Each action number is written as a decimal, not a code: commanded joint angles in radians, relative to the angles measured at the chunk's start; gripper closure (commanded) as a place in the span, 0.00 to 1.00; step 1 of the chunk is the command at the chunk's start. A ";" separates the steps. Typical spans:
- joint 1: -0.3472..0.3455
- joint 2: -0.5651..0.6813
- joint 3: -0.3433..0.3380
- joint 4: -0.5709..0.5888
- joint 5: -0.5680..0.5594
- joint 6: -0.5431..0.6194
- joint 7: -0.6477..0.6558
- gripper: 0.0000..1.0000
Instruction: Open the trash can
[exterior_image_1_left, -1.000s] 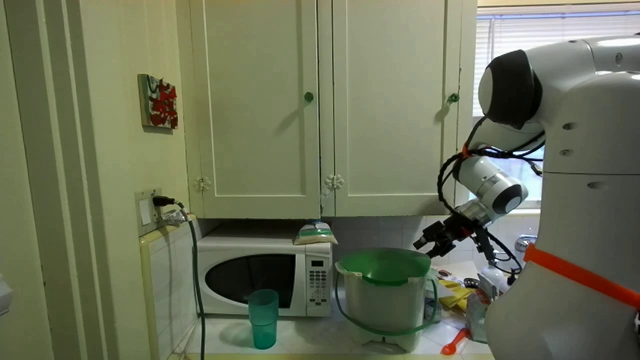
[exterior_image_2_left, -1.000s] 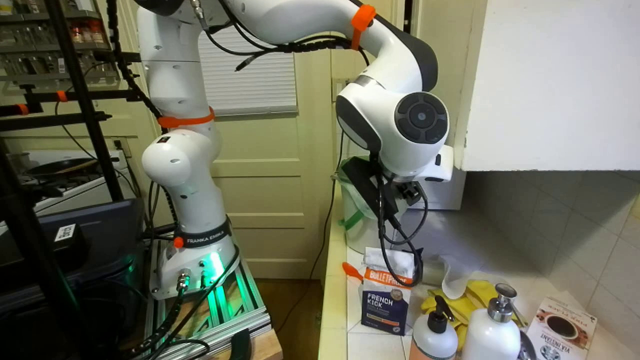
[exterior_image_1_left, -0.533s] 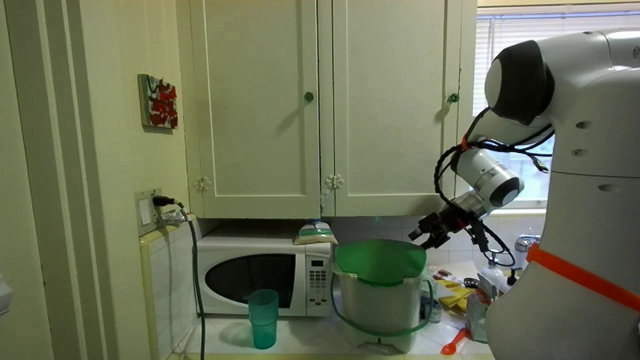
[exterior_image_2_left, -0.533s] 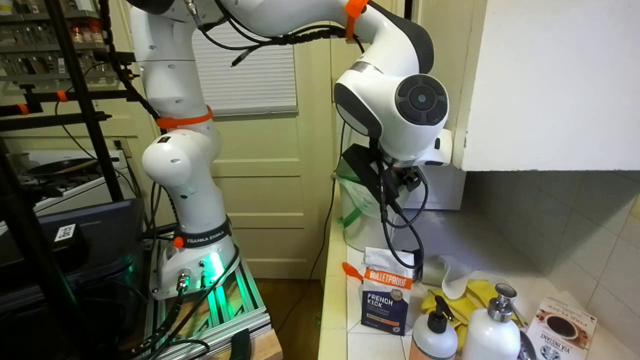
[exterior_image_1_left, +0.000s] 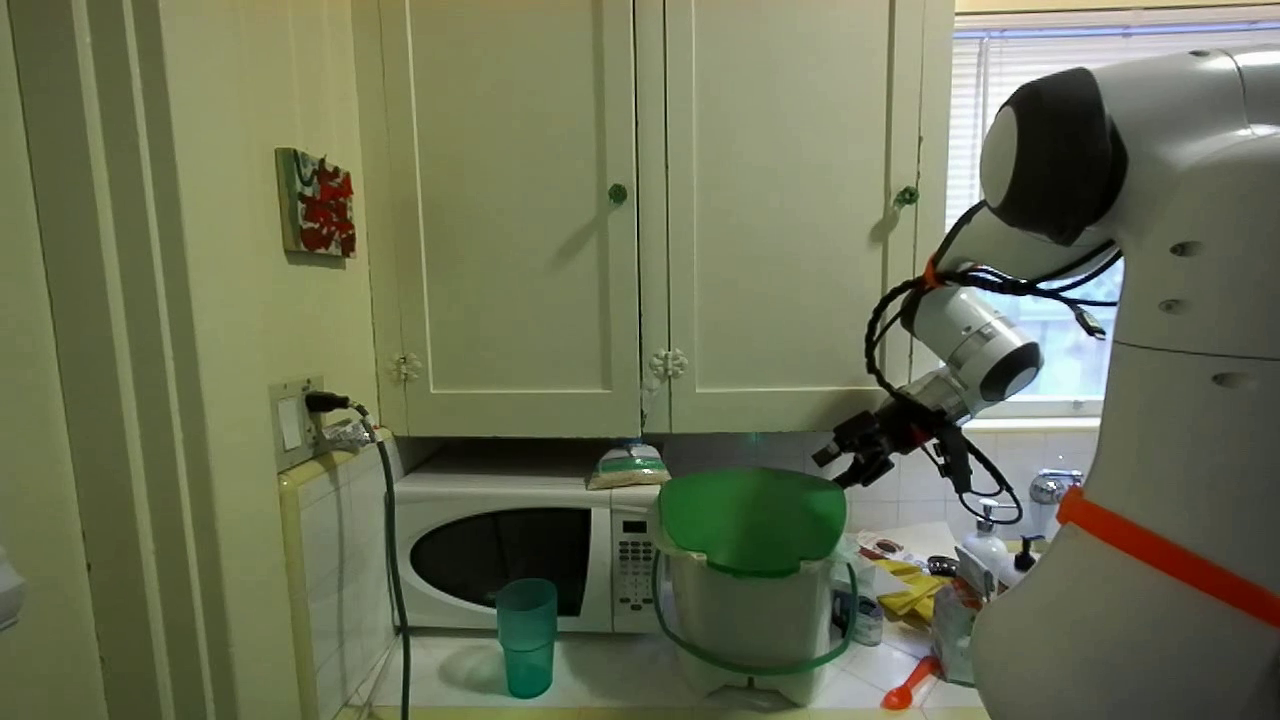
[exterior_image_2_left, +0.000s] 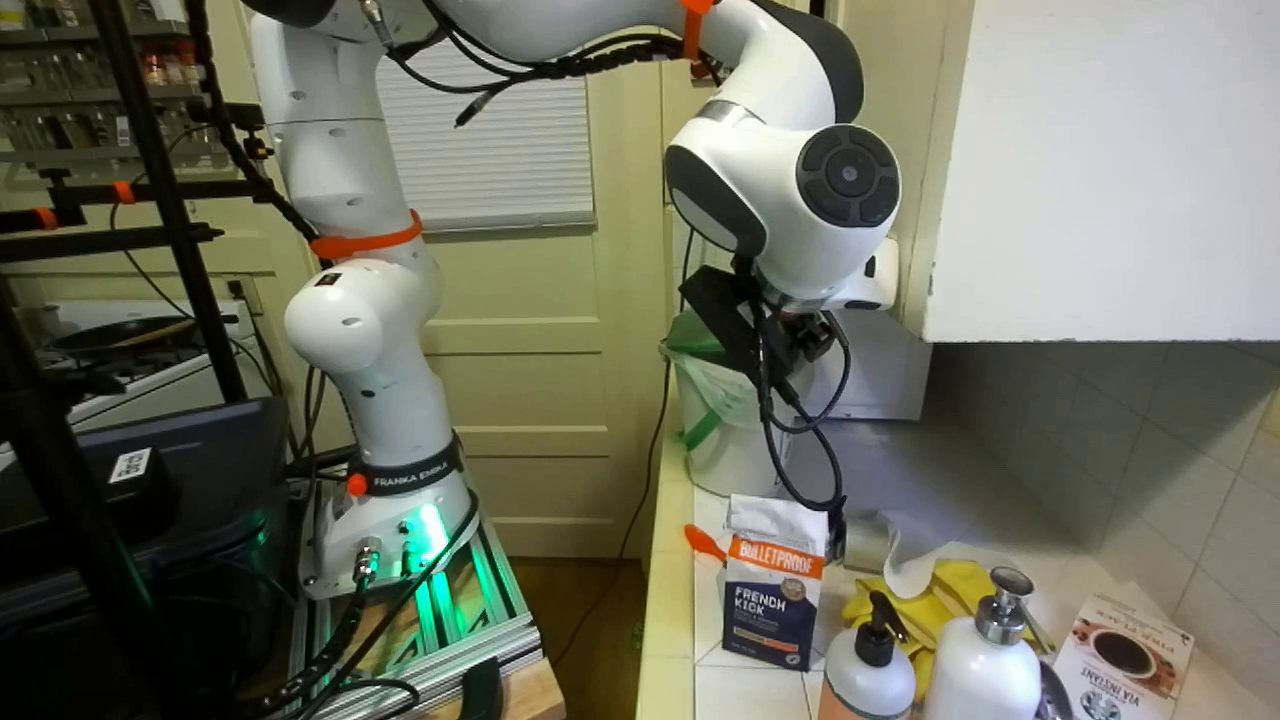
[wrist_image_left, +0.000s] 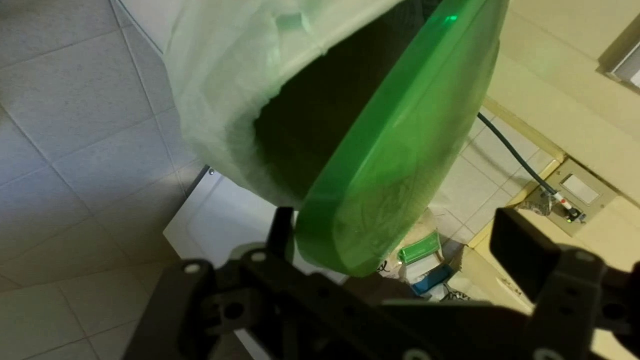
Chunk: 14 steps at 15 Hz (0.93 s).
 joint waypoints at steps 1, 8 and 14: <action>0.003 -0.029 -0.003 0.006 -0.049 -0.060 0.034 0.00; 0.001 -0.037 -0.011 0.050 -0.066 -0.156 0.056 0.00; 0.004 -0.009 -0.017 0.123 -0.054 -0.302 0.078 0.00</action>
